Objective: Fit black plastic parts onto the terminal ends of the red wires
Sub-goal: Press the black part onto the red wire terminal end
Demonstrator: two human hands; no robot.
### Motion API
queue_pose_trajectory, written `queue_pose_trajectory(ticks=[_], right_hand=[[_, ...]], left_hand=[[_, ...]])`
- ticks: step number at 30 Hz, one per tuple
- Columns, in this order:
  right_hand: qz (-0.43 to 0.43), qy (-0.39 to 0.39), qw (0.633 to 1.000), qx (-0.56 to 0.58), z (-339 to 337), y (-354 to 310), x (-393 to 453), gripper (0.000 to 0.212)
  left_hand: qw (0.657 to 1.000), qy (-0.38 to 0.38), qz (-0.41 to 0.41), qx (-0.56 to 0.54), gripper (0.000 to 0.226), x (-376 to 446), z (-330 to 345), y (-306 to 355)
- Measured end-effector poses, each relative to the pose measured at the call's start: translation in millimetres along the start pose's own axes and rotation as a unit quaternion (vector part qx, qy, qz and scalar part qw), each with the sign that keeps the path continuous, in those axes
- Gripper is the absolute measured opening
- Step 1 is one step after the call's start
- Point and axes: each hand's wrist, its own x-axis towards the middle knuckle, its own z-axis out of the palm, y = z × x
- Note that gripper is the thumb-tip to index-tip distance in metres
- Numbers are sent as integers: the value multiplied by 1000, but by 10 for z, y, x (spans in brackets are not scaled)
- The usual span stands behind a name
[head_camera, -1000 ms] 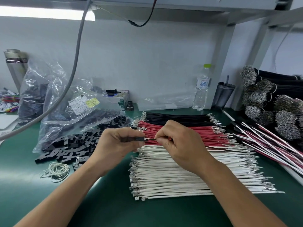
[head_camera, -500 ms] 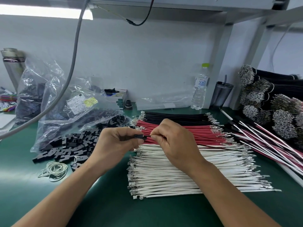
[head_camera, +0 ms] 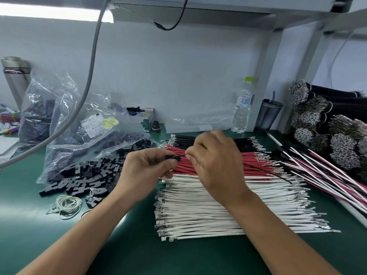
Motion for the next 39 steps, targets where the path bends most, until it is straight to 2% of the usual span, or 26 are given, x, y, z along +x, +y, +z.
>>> queue_pose_trajectory(ticks=[2,5,8,11,13,16,21,25,30,33,35,37,39], right_hand=[[-11,20,999,-30,35,20,17,4],[32,-92,995,-12,219,0,2,11],[106,-184,977,28,433,91,77,21],[170,-240,954,65,565,188,210,13],[190,-264,943,70,613,237,272,9],[184,-295,935,74,619,279,321,16],[177,-296,932,108,477,395,422,13],[149,-296,927,176,125,404,532,13],[127,-246,933,229,-206,261,284,9],[140,-219,927,271,-218,206,86,6],[149,-212,919,298,-173,191,1,15],[153,-203,921,296,-118,176,-62,19],[151,-193,932,269,-85,146,-108,13]], left_hand=[[997,48,-28,-58,15,32,-21,-6],[987,104,-70,-98,15,51,-93,-37],[984,121,-86,-101,13,69,-125,-54],[981,126,-89,-118,12,83,-144,-53],[980,122,-90,-126,14,85,-154,-54],[978,123,-94,-137,12,84,-161,-66],[971,135,-95,-174,11,103,-185,-68],[963,123,-92,-223,30,105,-224,-46],[960,52,-110,-253,26,69,-230,-3],[961,-4,-122,-249,31,32,-191,33],[960,-30,-134,-245,36,18,-183,46],[958,-47,-144,-243,37,18,-182,45],[958,-60,-151,-238,38,14,-171,40]])
